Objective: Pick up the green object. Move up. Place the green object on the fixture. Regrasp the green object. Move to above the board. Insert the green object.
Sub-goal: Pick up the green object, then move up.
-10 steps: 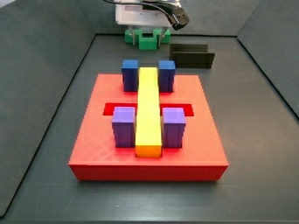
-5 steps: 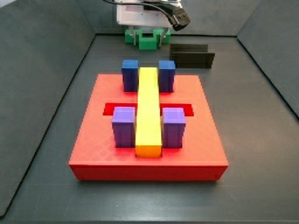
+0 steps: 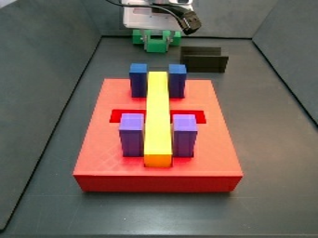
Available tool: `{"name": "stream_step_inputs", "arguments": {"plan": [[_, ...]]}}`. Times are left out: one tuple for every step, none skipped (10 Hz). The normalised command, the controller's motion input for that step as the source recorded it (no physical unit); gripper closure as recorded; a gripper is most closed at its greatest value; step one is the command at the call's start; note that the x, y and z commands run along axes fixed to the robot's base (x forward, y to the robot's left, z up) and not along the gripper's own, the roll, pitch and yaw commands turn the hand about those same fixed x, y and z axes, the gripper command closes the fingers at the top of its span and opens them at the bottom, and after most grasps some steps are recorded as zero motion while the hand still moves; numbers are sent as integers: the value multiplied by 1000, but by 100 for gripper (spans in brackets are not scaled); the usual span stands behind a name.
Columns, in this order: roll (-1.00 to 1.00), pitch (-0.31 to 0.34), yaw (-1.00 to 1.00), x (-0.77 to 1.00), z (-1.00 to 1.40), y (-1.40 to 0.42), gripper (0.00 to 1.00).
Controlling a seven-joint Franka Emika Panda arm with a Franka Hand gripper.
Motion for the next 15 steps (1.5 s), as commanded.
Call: {"name": "stream_step_inputs", "arguments": {"plan": [[0, 0, 0, 0, 0, 0, 100], [0, 0, 0, 0, 0, 0, 100], [0, 0, 0, 0, 0, 0, 100], [0, 0, 0, 0, 0, 0, 100], [0, 0, 0, 0, 0, 0, 100], [0, 0, 0, 0, 0, 0, 100], [0, 0, 0, 0, 0, 0, 100], [0, 0, 0, 0, 0, 0, 100], [0, 0, 0, 0, 0, 0, 100], [0, 0, 0, 0, 0, 0, 100], [0, 0, 0, 0, 0, 0, 100], [0, 0, 0, 0, 0, 0, 100], [0, 0, 0, 0, 0, 0, 100], [0, 0, 0, 0, 833, 0, 100], [16, -5, 23, 38, 830, 93, 100]]}}
